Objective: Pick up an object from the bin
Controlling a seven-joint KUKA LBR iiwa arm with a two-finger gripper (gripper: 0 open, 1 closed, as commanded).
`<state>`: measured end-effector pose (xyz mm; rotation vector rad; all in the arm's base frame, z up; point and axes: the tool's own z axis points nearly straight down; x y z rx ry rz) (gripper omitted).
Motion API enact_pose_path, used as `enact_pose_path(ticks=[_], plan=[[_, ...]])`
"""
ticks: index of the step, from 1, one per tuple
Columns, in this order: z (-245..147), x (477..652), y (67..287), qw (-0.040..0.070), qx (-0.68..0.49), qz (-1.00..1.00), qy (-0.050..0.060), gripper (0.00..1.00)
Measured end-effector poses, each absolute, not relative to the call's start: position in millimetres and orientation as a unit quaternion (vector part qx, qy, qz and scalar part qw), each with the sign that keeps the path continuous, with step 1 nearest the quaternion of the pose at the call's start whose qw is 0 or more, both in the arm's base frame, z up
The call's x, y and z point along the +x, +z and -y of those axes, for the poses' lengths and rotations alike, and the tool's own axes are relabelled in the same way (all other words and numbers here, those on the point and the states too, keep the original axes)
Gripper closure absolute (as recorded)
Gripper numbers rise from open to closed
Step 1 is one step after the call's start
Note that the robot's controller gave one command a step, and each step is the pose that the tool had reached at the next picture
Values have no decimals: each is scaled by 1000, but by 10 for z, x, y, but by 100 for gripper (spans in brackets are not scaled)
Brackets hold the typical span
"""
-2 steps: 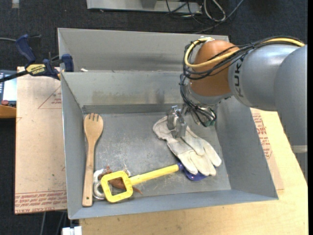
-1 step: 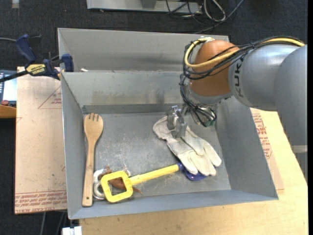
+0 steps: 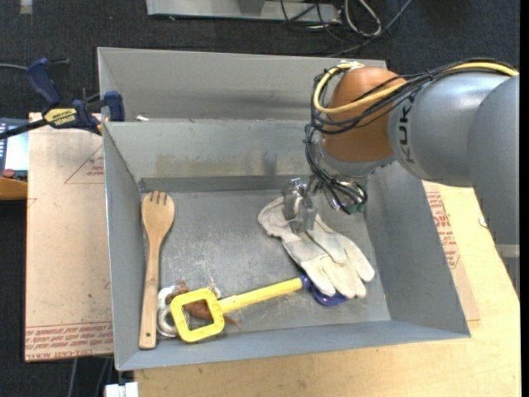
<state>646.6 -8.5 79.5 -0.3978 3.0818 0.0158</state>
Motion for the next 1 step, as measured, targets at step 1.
enact_pose_path(ticks=[1], plan=[[97, 6390, 951, 12, -126, -992, 6, 100]])
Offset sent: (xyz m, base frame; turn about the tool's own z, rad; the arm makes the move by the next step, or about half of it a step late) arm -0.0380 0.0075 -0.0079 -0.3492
